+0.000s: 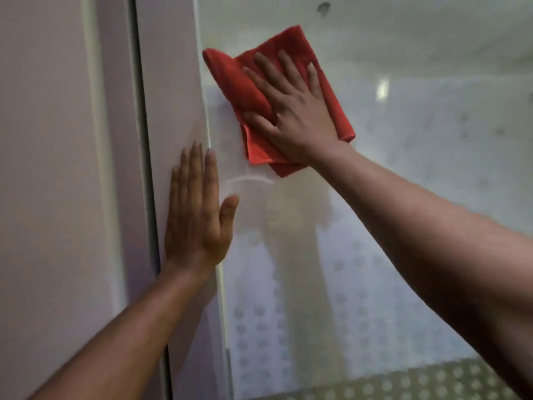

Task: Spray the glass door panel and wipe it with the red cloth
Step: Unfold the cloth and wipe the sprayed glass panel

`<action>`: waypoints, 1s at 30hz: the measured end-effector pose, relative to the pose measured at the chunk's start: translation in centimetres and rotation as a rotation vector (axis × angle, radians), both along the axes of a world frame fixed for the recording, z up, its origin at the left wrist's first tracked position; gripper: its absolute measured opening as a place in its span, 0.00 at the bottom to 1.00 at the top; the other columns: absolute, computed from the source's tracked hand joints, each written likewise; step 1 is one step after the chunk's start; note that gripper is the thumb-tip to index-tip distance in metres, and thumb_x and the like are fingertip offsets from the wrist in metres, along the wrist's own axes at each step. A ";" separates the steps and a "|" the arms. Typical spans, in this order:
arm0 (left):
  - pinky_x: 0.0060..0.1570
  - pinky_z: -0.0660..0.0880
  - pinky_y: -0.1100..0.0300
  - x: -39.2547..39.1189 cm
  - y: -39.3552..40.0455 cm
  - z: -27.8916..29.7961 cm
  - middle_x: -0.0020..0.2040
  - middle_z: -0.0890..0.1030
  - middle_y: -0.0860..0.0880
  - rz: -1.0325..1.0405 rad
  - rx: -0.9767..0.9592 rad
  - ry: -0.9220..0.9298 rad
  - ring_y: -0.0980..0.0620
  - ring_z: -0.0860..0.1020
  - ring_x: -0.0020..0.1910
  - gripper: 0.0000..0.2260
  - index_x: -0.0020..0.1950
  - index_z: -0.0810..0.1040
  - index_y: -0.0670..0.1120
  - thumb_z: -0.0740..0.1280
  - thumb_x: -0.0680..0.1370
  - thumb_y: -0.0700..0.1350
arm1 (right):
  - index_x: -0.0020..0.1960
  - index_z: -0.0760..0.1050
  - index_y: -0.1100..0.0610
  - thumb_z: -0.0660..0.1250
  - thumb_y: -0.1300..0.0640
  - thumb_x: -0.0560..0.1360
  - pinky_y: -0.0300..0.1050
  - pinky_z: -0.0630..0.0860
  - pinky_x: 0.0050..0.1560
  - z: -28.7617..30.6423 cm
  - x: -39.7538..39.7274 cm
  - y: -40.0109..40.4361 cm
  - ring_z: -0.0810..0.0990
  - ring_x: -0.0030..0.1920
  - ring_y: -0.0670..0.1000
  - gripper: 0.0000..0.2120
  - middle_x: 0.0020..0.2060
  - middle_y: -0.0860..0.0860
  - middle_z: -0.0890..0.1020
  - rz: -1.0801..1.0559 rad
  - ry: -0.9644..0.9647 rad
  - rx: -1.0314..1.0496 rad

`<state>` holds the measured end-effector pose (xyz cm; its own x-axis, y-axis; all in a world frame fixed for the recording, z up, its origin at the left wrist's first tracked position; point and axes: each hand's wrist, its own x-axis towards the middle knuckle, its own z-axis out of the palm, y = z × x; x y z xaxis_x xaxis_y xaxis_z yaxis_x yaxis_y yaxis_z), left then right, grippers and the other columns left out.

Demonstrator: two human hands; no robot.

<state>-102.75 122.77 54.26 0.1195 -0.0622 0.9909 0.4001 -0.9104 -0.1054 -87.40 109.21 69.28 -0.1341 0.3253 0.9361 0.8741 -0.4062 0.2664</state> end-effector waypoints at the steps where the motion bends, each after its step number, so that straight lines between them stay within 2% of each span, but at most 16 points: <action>1: 0.83 0.53 0.40 0.0 0.0 0.0 0.85 0.55 0.38 -0.006 0.002 -0.007 0.40 0.53 0.86 0.34 0.84 0.54 0.39 0.42 0.86 0.60 | 0.85 0.55 0.42 0.52 0.35 0.84 0.67 0.43 0.84 0.3 -0.5 0.6 0.50 0.87 0.56 0.32 0.86 0.46 0.57 0.010 0.015 0.023; 5: 0.84 0.52 0.43 0.0 0.2 0.2 0.85 0.58 0.38 -0.095 -0.007 -0.034 0.42 0.56 0.85 0.35 0.83 0.56 0.37 0.39 0.85 0.60 | 0.85 0.59 0.46 0.55 0.43 0.85 0.64 0.46 0.85 -5.4 -1.5 1.6 0.54 0.86 0.57 0.29 0.85 0.48 0.60 0.082 0.016 0.085; 10: 0.81 0.58 0.40 -0.6 0.2 -0.1 0.83 0.61 0.36 -0.325 -0.027 -0.106 0.41 0.60 0.84 0.35 0.82 0.57 0.34 0.41 0.86 0.59 | 0.85 0.60 0.49 0.62 0.48 0.84 0.65 0.47 0.85 -19.2 -2.4 0.7 0.53 0.86 0.58 0.30 0.85 0.50 0.60 0.136 0.052 0.015; 16: 0.83 0.56 0.42 -0.9 0.5 -0.2 0.84 0.62 0.37 -0.265 -0.017 -0.053 0.41 0.60 0.84 0.36 0.83 0.58 0.35 0.40 0.86 0.60 | 0.85 0.57 0.45 0.67 0.51 0.80 0.64 0.45 0.84 -36.7 -2.1 -0.9 0.49 0.87 0.53 0.36 0.86 0.45 0.55 0.197 0.095 -0.236; 19: 0.83 0.53 0.42 -0.9 0.3 0.1 0.84 0.60 0.37 -0.206 -0.021 0.000 0.41 0.58 0.84 0.34 0.83 0.57 0.36 0.41 0.86 0.59 | 0.86 0.54 0.44 0.66 0.56 0.76 0.60 0.41 0.85 -42.2 -1.8 -1.9 0.46 0.87 0.50 0.42 0.87 0.42 0.50 0.147 0.105 -0.359; 22: 0.84 0.50 0.43 -1.0 0.2 0.2 0.85 0.57 0.37 -0.130 -0.043 0.069 0.40 0.55 0.85 0.34 0.83 0.55 0.36 0.44 0.86 0.59 | 0.86 0.51 0.43 0.71 0.58 0.73 0.60 0.40 0.85 -43.3 -2.3 -2.5 0.44 0.87 0.50 0.48 0.87 0.41 0.49 0.106 0.165 -0.410; 23: 0.84 0.48 0.43 -1.2 0.2 0.3 0.85 0.56 0.37 -0.117 -0.060 0.099 0.39 0.54 0.85 0.34 0.84 0.54 0.36 0.44 0.86 0.59 | 0.86 0.52 0.43 0.70 0.57 0.74 0.62 0.42 0.84 -42.9 -2.6 -2.7 0.45 0.87 0.50 0.46 0.86 0.41 0.50 0.124 0.182 -0.397; 26: 0.84 0.46 0.44 -2.0 -0.6 0.3 0.85 0.53 0.36 -0.115 -0.104 0.169 0.38 0.51 0.85 0.34 0.84 0.52 0.37 0.48 0.86 0.59 | 0.84 0.61 0.46 0.58 0.48 0.85 0.64 0.49 0.83 -41.3 -4.1 -4.0 0.51 0.86 0.50 0.28 0.85 0.43 0.59 0.291 0.314 -0.334; 28: 0.84 0.50 0.43 -3.0 -1.5 -0.7 0.85 0.54 0.36 -0.138 -0.092 0.199 0.39 0.53 0.85 0.32 0.84 0.54 0.38 0.55 0.87 0.56 | 0.83 0.65 0.49 0.59 0.55 0.85 0.59 0.53 0.84 -40.2 -5.7 -5.6 0.57 0.85 0.48 0.26 0.84 0.45 0.65 0.481 0.531 -0.244; 30: 0.81 0.60 0.46 -4.1 -3.4 -3.4 0.83 0.64 0.38 -0.208 -0.107 0.211 0.41 0.62 0.83 0.26 0.81 0.65 0.39 0.60 0.86 0.51 | 0.80 0.69 0.52 0.60 0.60 0.84 0.49 0.65 0.80 -38.4 -8.0 -7.7 0.69 0.80 0.45 0.25 0.78 0.45 0.74 0.726 0.925 -0.059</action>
<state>-106.89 119.33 50.89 0.3185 -0.0040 0.9479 0.1834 -0.9808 -0.0658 -95.44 101.56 30.85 0.4167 0.4988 0.7600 0.7657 0.2581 -0.5892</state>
